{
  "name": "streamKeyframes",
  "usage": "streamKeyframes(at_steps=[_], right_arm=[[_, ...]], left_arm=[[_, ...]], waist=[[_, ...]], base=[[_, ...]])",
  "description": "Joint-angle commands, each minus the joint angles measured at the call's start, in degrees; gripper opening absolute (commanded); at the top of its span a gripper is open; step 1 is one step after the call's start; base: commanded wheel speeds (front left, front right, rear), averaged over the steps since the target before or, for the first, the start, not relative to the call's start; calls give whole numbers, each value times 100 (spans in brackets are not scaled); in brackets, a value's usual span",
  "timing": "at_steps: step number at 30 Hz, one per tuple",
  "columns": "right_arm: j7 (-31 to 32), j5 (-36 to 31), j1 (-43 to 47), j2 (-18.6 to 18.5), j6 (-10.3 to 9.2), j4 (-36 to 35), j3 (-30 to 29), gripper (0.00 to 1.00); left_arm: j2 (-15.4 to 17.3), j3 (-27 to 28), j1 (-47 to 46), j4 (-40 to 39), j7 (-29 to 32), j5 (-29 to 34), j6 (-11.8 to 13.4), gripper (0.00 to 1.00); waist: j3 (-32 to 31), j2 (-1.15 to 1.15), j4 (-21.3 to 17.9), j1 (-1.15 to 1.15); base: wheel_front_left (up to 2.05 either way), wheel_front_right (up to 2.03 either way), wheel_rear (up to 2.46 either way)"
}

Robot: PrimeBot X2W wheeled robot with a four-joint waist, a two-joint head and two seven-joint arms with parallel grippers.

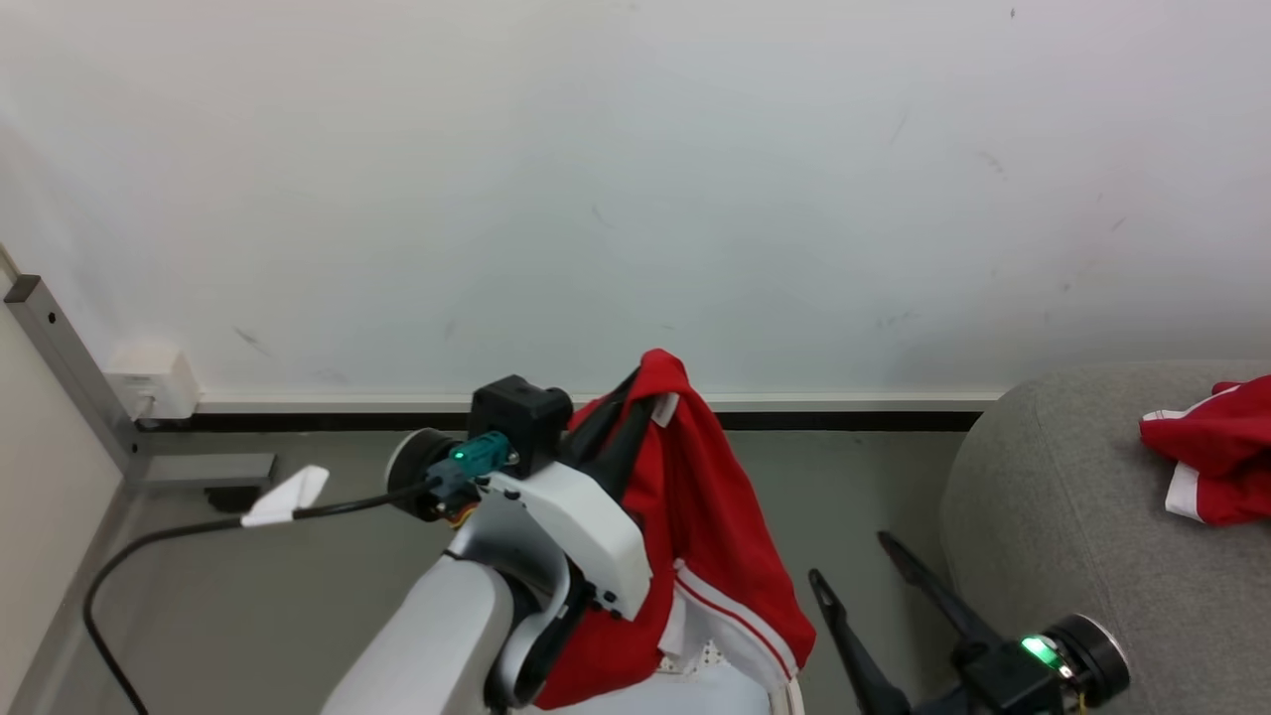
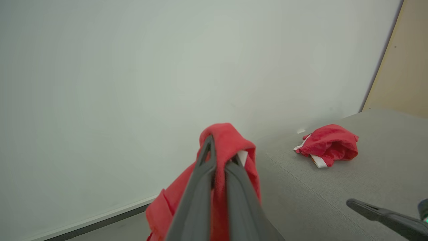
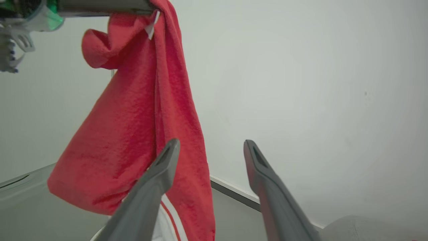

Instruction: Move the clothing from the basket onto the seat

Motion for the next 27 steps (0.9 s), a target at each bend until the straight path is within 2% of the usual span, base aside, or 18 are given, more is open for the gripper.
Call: streamKeyframes(at_steps=[1, 8, 17, 24, 25, 26, 27], right_arm=[[5, 76, -143, -38, -15, 56, 115, 100], [5, 19, -755, -2, -14, 442, 548, 100], [4, -198, -1487, 116, -15, 1304, 703, 100], [5, 121, -1722, 196, -15, 2100, 905, 100], [4, 141, -1746, 202, -15, 2154, 907, 83], [5, 224, -1754, 207, -15, 2218, 909, 25], [5, 310, -1744, 214, -14, 2289, 961, 0]], left_arm=[[-20, -23, 85, -56, 5, -84, -4, 0], [-136, -297, 7, -187, 127, -84, -100, 0], [-279, -648, -120, -462, 251, -212, -213, 0], [-346, -880, -100, -808, 344, -458, -282, 0], [-351, -894, -101, -844, 346, -462, -274, 0], [-356, -893, -99, -872, 353, -471, -265, 0], [-351, -882, -91, -875, 356, -477, -241, 0]], waist=[[-5, 0, 8, 0], [-15, 0, 80, 0], [-9, 0, 205, 0], [-36, 0, 339, 0], [-37, 0, 355, 0], [-37, 0, 370, 0], [-37, 0, 385, 0]], base=[[0, 0, 0], [0, 0, 0], [0, 0, 0], [0, 0, 0], [0, 0, 0], [0, 0, 0], [0, 0, 0]])
